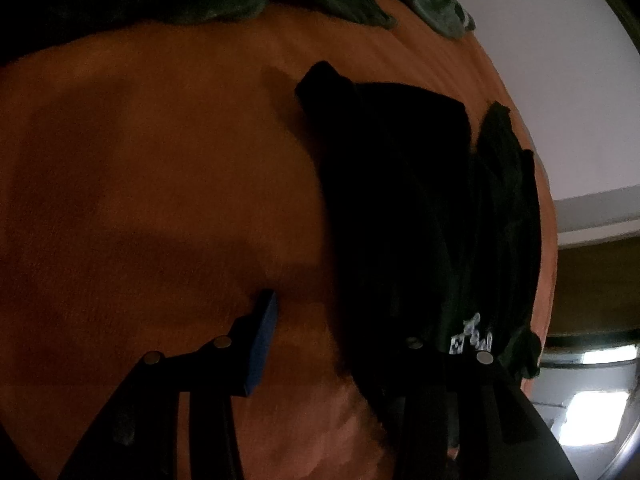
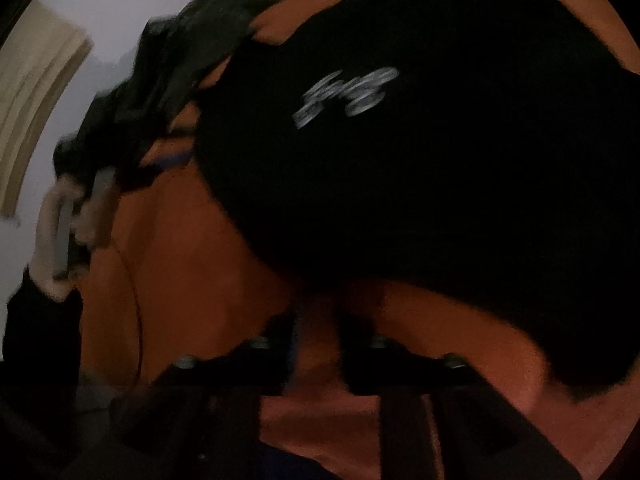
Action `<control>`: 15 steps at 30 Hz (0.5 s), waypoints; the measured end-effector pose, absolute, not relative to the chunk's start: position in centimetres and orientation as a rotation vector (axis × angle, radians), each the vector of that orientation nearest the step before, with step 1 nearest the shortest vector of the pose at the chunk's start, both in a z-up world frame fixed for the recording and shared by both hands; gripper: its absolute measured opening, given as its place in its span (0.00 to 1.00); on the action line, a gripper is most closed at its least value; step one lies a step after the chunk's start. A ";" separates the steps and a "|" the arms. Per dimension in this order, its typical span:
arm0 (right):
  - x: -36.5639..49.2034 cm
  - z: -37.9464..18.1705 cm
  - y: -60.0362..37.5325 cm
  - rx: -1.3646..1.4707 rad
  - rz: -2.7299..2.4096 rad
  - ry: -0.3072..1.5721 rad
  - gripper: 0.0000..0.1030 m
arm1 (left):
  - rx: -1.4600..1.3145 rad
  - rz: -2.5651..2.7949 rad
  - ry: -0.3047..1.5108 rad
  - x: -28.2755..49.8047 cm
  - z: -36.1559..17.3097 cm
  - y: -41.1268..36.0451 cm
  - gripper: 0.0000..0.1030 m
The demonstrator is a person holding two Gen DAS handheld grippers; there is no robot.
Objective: Fold clothes
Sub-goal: 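Lower the folded sweatshirt onto the bedspread and open the right gripper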
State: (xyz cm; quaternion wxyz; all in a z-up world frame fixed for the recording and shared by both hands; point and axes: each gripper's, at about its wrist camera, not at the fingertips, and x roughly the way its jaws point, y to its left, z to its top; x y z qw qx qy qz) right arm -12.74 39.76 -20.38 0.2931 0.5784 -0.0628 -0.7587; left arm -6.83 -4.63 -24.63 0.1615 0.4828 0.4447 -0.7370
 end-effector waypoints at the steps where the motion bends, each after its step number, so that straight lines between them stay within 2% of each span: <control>1: -12.7 -20.3 41.1 1.550 -2.047 -0.204 0.45 | 1.385 -2.111 1.263 -6.5 -24.5 -4.4 0.43; 11: -12.6 -20.9 53.7 1.649 -2.270 -0.579 0.46 | 1.427 -2.132 1.273 -6.8 -24.3 -3.9 0.43; 15: -13.2 -20.1 57.0 1.627 -2.403 -0.637 0.46 | 1.466 -2.160 1.230 -8.0 -24.1 -3.2 0.43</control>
